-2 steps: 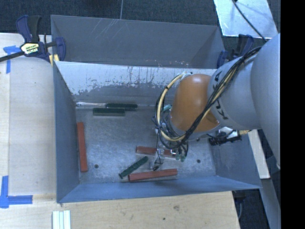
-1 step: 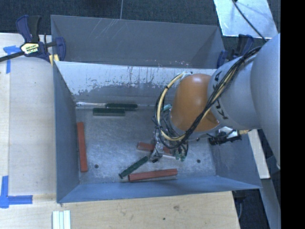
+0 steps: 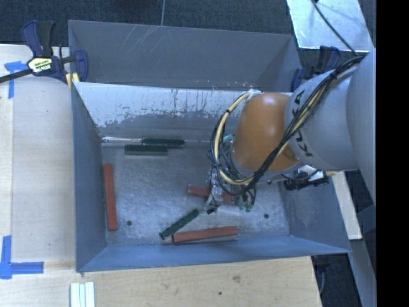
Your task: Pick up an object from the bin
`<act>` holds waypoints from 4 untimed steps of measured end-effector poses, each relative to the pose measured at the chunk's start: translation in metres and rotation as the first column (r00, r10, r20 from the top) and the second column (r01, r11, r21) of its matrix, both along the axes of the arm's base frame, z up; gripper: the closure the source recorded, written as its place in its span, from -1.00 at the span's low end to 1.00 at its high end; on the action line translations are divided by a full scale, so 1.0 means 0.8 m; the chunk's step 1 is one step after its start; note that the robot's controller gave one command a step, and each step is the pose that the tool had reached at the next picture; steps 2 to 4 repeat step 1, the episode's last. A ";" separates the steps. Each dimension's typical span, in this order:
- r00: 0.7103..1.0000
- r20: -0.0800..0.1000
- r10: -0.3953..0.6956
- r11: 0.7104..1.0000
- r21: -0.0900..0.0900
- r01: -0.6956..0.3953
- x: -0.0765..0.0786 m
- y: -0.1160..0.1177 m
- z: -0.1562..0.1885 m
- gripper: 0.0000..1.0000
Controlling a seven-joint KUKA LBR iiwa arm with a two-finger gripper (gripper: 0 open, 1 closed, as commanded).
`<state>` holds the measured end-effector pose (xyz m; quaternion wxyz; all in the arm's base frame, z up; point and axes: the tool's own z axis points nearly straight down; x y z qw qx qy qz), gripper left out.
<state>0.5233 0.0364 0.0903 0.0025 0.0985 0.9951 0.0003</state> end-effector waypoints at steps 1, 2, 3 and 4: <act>1.000 0.003 0.000 1.000 0.000 0.000 0.002 -0.001 0.054 1.00; 1.000 0.003 0.000 1.000 0.000 0.000 0.002 -0.001 0.054 1.00; 1.000 0.003 0.000 1.000 0.000 0.000 0.002 -0.001 0.054 1.00; 1.000 0.003 0.000 1.000 0.000 0.000 0.002 -0.001 0.054 1.00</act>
Offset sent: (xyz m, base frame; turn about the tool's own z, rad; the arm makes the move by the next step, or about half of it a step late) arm 0.0000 -0.0002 0.0403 0.0000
